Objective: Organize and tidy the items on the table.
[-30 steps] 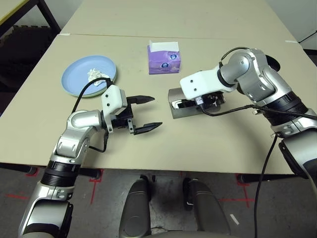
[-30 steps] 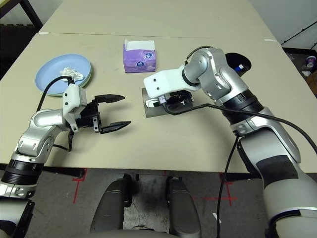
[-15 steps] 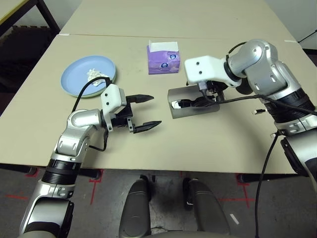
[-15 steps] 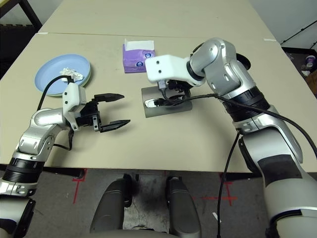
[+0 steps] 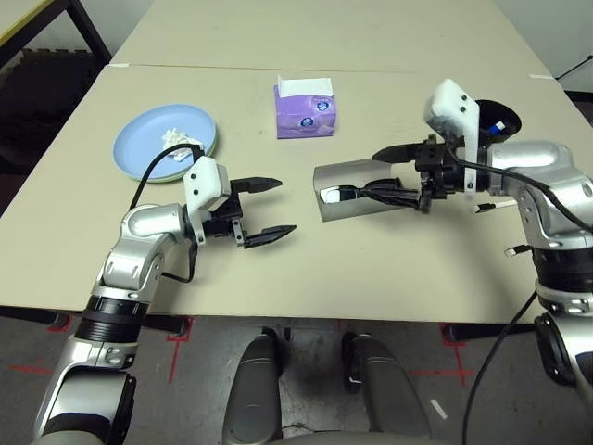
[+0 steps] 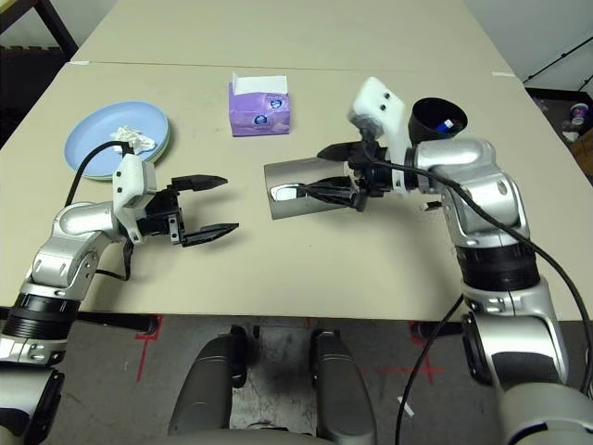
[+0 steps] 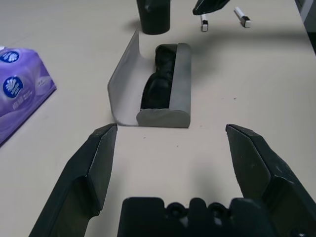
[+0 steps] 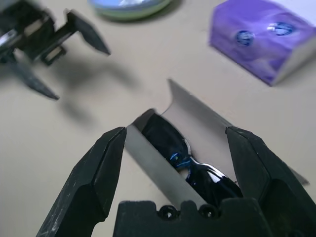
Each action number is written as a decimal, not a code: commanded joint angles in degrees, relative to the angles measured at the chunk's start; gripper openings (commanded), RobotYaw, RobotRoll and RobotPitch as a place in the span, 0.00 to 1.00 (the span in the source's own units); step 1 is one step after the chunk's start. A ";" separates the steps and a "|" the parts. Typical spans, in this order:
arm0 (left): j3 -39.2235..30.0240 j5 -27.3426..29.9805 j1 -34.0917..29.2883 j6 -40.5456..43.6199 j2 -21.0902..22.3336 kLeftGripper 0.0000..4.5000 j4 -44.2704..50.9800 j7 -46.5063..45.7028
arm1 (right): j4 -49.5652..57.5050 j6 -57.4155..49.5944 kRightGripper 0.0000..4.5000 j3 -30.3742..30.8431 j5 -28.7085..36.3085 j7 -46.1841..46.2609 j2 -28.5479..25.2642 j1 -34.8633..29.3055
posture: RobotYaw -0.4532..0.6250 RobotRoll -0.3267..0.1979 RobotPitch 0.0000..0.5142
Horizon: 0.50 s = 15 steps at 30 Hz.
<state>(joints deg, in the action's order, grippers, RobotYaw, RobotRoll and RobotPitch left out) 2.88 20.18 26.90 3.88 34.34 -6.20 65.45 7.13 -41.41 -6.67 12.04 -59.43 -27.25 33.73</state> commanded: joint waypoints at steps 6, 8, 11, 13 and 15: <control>0.88 -2.04 3.28 -4.16 -1.29 1.00 -5.62 1.22 | -1.95 15.29 0.99 -3.14 2.97 6.72 0.55 -7.97 | 0.39 0.62 0.37; 1.24 -2.58 4.17 -5.06 -1.79 1.00 -6.78 1.30 | -3.20 17.44 0.99 -3.94 3.57 8.22 0.57 -9.39 | 0.39 0.62 0.37; 1.53 -3.08 5.40 -5.31 -2.45 1.00 -8.05 1.37 | -6.24 23.64 0.99 -5.91 4.53 8.73 0.64 -12.76 | 0.39 0.62 0.38; 1.62 -3.29 5.77 -5.31 -2.74 1.00 -8.42 1.42 | -8.61 26.23 0.99 -7.09 5.53 8.64 0.30 -14.39 | 0.39 0.62 0.38; 1.54 -3.29 6.05 -5.27 -2.98 1.00 -8.67 1.34 | -10.78 28.72 0.99 -7.31 5.84 8.24 -0.43 -15.19 | 0.40 0.62 0.38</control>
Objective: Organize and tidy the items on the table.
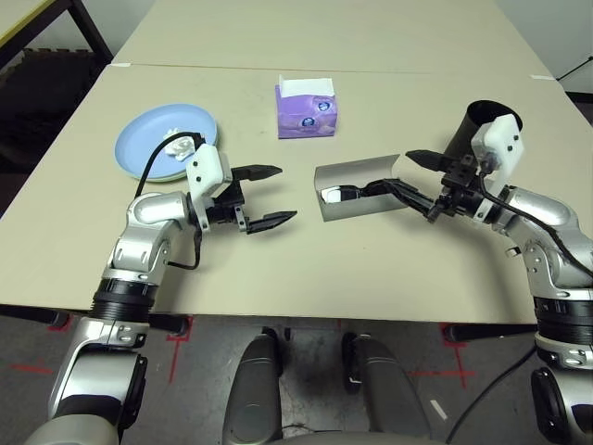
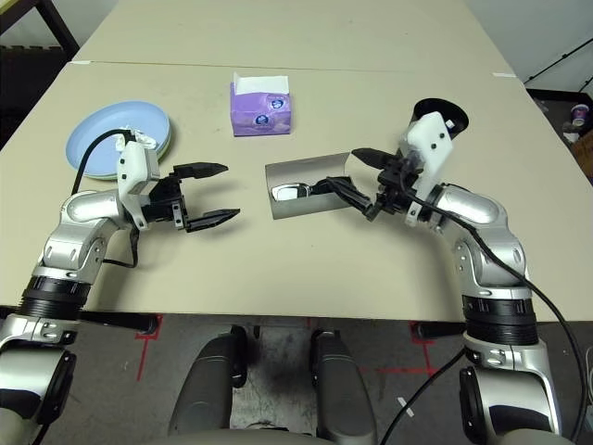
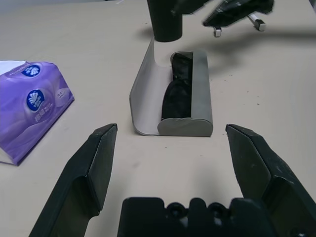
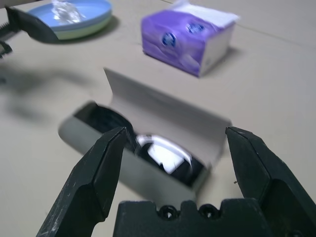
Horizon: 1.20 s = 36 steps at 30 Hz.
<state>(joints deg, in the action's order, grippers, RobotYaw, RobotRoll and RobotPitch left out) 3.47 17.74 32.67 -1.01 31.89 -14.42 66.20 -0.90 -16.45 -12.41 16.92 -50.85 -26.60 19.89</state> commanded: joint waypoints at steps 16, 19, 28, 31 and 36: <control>0.87 -1.91 4.14 -1.20 -2.25 1.00 -5.09 0.93 | -12.77 21.98 0.99 -0.25 4.16 -10.83 -4.35 -1.73 | 0.40 0.62 0.41; 0.73 -1.96 4.06 -1.24 -2.03 1.00 -5.43 1.17 | -14.54 22.45 0.99 -0.04 5.06 -14.17 -6.24 -1.33 | 0.41 0.62 0.42; 1.02 -3.02 6.49 -3.04 -2.85 1.00 -10.46 2.55 | -21.02 25.36 0.99 1.93 4.10 -18.95 -8.71 2.06 | 0.40 0.62 0.43; 1.46 -4.05 8.07 -5.00 -3.16 1.00 -13.46 3.45 | -20.12 24.94 0.99 2.23 4.28 -18.42 -8.46 2.19 | 0.40 0.62 0.43; 0.87 -6.04 12.13 -9.69 -3.95 0.92 -21.48 2.72 | -17.26 24.30 1.00 2.64 4.92 -17.28 -8.37 0.80 | 0.39 0.62 0.42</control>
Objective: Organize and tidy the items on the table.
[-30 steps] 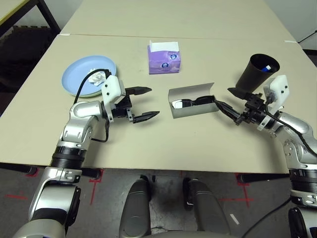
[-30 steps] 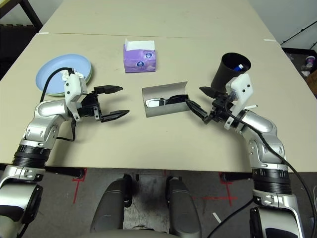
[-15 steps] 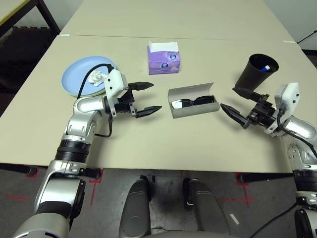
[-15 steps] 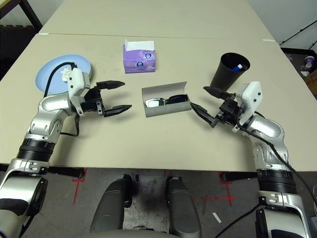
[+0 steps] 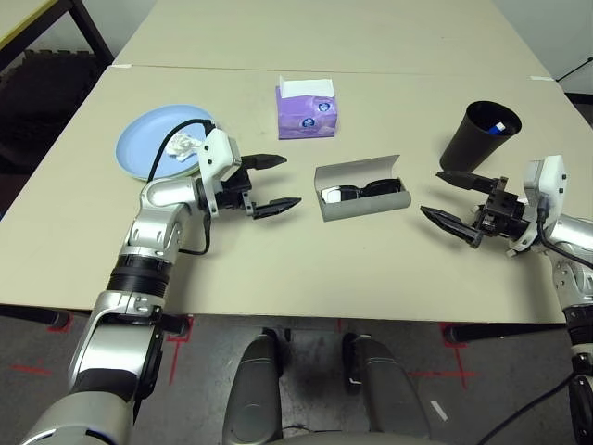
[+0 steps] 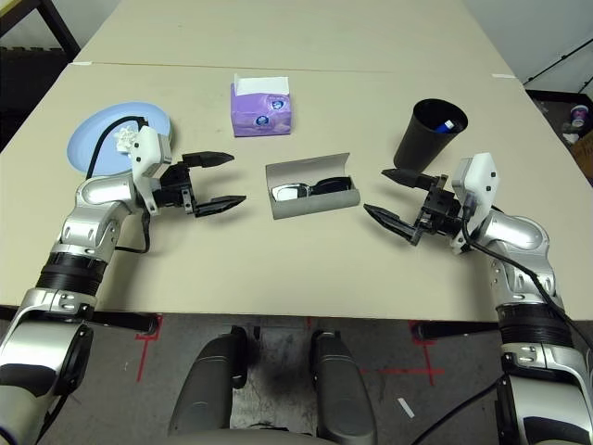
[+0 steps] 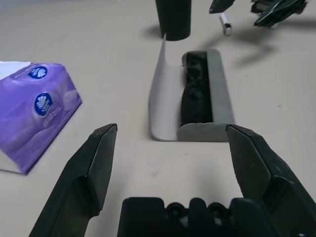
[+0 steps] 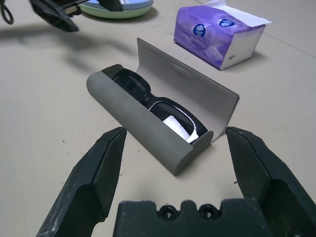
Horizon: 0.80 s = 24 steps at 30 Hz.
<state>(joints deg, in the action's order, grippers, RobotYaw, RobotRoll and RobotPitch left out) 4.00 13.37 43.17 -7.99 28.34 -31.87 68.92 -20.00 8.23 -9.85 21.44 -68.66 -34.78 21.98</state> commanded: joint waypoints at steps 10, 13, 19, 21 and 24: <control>-0.72 -3.64 9.12 -7.76 -2.19 0.08 -17.59 -1.75 | 5.08 -1.76 1.00 0.13 1.14 1.46 -0.69 -2.42 | 0.38 0.62 0.42; -0.84 -4.77 11.18 -9.60 -3.69 0.00 -21.59 -4.04 | 5.59 -2.11 1.00 0.17 1.25 1.55 -0.72 -2.30 | 0.38 0.62 0.42; -1.22 -6.16 14.05 -11.61 -6.98 0.00 -27.09 -6.97 | 6.27 -2.49 1.00 0.43 1.32 1.64 -0.64 -2.21 | 0.38 0.62 0.42; -1.01 -6.80 14.69 -11.98 -7.93 0.00 -28.67 -7.54 | 6.84 -2.72 1.00 0.49 1.44 1.70 -0.60 -2.31 | 0.37 0.62 0.42; -1.04 -7.59 15.43 -12.43 -8.71 0.00 -30.45 -7.99 | 7.44 -2.97 1.00 0.51 1.58 1.84 -0.61 -2.52 | 0.36 0.62 0.42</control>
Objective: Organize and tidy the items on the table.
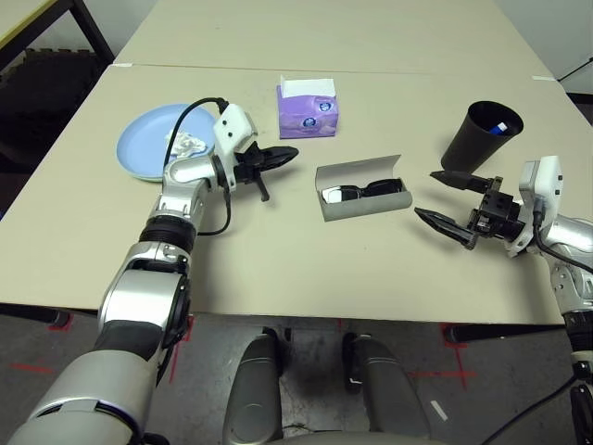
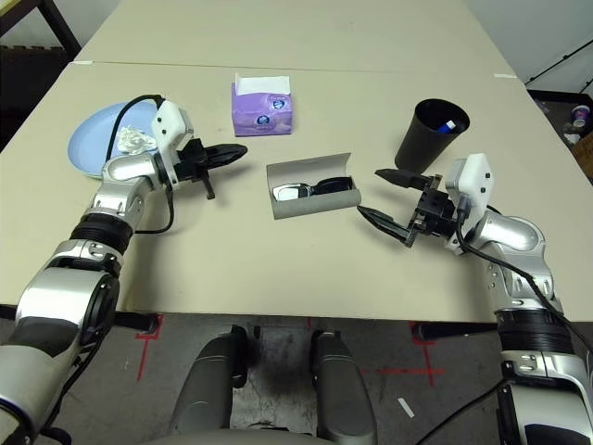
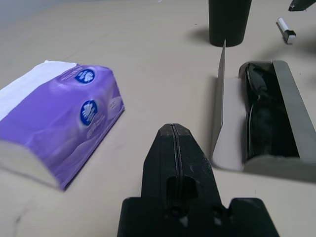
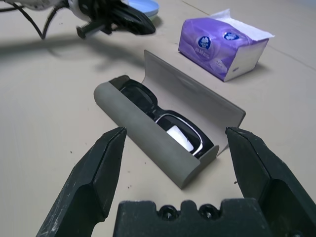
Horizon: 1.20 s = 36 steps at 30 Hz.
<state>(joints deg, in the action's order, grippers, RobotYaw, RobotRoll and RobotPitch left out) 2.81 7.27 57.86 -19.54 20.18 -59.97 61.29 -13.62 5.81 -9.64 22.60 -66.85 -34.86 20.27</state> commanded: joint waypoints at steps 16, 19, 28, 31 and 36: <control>0.58 -4.35 2.05 -2.30 -4.14 0.00 -5.27 0.20 | 2.46 -1.12 1.00 -0.06 0.58 0.88 -0.65 -1.76 | 0.35 0.62 0.41; 0.62 -4.41 2.26 -2.38 -4.69 0.00 -5.17 0.75 | 2.49 -1.11 1.00 -0.05 0.57 1.04 -0.64 -1.83 | 0.35 0.62 0.41; 2.01 -4.17 -0.33 -2.50 -5.18 0.00 -1.74 6.65 | 2.51 -0.85 1.00 0.15 0.36 1.39 -0.40 -2.08 | 0.35 0.62 0.41; 2.41 -4.25 -1.90 -2.06 -5.29 0.00 -0.25 7.79 | 2.47 -0.79 1.00 0.19 0.33 1.36 -0.43 -2.05 | 0.35 0.62 0.41; 3.13 -4.10 -3.98 -1.33 -6.07 0.00 2.06 8.31 | 2.37 -0.69 1.00 0.31 0.28 1.35 -0.35 -1.65 | 0.35 0.62 0.41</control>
<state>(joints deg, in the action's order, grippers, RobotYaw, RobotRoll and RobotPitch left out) 4.88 3.94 55.30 -21.47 14.59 -59.00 68.88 -11.57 5.10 -9.64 22.74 -65.57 -34.87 19.15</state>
